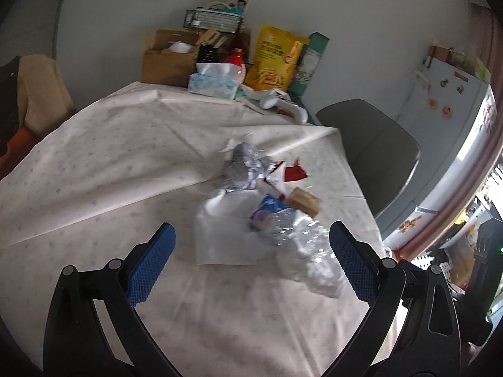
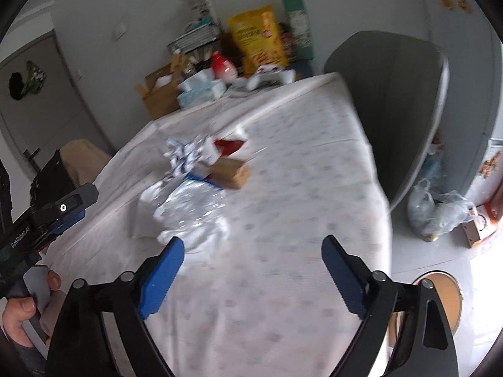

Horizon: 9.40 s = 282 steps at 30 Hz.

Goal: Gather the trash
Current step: 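Move both open grippers back over the table clutter, then grasp the white plastic sheet with the right gripper, then grasp the clear plastic bottle by its body with the left gripper, then carry both items to the bucket and open the right gripper to drop the sheet, then open the left gripper over the bucket to drop the plastic bottle, then move both open grippers back to the table, then grasp the white face mask with the left gripper, then grasp the blue tissue pack with the right gripper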

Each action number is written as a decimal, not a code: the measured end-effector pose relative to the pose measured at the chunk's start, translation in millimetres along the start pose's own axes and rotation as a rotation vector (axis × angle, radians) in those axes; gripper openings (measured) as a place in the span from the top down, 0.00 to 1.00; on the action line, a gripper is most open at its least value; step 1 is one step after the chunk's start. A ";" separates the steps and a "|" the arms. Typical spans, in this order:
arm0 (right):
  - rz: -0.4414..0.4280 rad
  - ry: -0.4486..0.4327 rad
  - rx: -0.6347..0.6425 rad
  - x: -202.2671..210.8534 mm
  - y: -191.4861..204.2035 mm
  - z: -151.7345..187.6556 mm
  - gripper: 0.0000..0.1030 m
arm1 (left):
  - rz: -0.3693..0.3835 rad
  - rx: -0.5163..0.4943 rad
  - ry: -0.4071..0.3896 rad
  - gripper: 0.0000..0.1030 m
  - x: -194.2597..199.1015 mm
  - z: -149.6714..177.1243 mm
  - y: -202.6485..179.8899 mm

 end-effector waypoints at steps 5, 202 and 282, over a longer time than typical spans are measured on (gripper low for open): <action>-0.038 0.044 0.031 -18.3 23.0 3.4 0.29 | -0.025 0.026 -0.003 0.06 4.5 2.0 19.6; 0.404 -0.288 -0.264 112.1 -230.8 -7.3 0.07 | 0.196 -0.241 -0.011 0.06 -74.5 7.2 -197.5; 0.017 0.064 0.404 -119.3 105.3 -36.8 0.08 | -0.058 0.131 0.037 0.95 -8.7 10.8 87.0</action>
Point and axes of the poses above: each gripper's, at about its wrist camera, not at the fingertips, and x roughly against the way its jaws point, y to its left, z to its underside, the point moved 5 cm from there along -x, roughly the way its jaws point, and after that the axes turned 10 degrees about z, right-handed, at the moved point
